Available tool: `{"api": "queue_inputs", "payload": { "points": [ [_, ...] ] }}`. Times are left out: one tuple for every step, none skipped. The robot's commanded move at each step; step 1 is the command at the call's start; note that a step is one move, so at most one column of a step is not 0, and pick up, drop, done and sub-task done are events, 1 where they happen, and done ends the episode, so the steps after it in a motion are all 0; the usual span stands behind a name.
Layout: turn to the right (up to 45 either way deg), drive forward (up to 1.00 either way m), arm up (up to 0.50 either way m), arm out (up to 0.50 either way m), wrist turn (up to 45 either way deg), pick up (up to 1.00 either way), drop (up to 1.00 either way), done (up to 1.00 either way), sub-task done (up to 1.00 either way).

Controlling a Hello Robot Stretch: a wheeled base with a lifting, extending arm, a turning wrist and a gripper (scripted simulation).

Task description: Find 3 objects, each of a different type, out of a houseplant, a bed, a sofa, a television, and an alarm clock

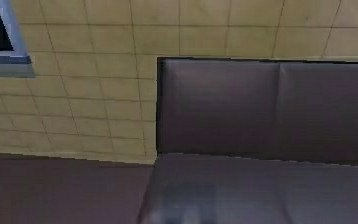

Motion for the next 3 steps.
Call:
{"api": "queue_inputs", "payload": {
  "points": [
    [-45.0, 0.0, 0.0, 0.0, 0.0, 0.0, 0.0, 0.0, 0.0],
    [0.0, 0.75, 0.0, 0.0, 0.0, 0.0, 0.0, 0.0, 0.0],
    [27.0, 0.0, 0.0, 0.0, 0.0, 0.0, 0.0, 0.0, 0.0]
  ]
}}
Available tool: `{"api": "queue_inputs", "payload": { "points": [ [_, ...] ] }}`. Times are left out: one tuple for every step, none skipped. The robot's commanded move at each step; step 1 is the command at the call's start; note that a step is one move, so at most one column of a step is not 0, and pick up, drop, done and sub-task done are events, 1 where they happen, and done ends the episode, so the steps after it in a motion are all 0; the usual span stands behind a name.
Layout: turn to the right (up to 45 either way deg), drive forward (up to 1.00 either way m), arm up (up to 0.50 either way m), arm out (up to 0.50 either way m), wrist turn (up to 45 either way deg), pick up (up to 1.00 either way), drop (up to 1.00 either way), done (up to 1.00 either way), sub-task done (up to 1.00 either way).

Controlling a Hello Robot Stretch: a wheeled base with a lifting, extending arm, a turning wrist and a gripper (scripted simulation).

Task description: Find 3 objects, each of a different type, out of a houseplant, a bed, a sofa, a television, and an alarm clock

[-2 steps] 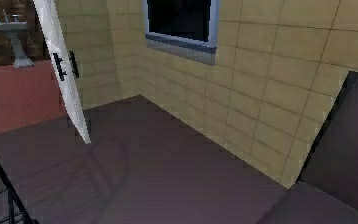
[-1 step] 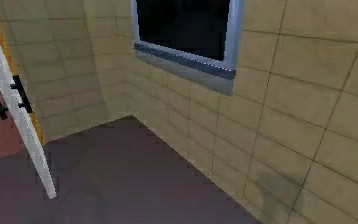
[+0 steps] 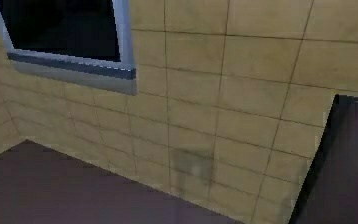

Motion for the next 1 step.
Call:
{"api": "queue_inputs", "payload": {
  "points": [
    [0.0, 0.6, 0.0, 0.0, 0.0, 0.0, 0.0, 0.0, 0.0]
  ]
}}
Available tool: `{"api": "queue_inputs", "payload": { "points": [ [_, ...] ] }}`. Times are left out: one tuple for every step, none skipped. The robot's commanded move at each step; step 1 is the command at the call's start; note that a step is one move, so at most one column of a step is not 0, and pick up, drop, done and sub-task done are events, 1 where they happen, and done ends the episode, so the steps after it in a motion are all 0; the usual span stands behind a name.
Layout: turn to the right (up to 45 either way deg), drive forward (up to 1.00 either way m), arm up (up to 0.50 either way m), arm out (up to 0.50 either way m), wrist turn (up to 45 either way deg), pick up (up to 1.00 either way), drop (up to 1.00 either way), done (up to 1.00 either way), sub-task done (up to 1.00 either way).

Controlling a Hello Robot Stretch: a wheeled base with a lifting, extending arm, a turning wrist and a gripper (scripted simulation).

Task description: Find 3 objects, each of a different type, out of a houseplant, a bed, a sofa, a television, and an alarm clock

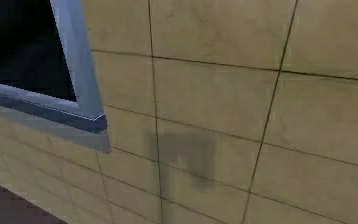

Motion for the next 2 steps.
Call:
{"api": "queue_inputs", "payload": {
  "points": [
    [-39.0, 0.0, 0.0, 0.0, 0.0, 0.0, 0.0, 0.0, 0.0],
    [0.0, 0.0, 0.0, 0.0, 0.0, 0.0, 0.0, 1.0, 0.0]
  ]
}}
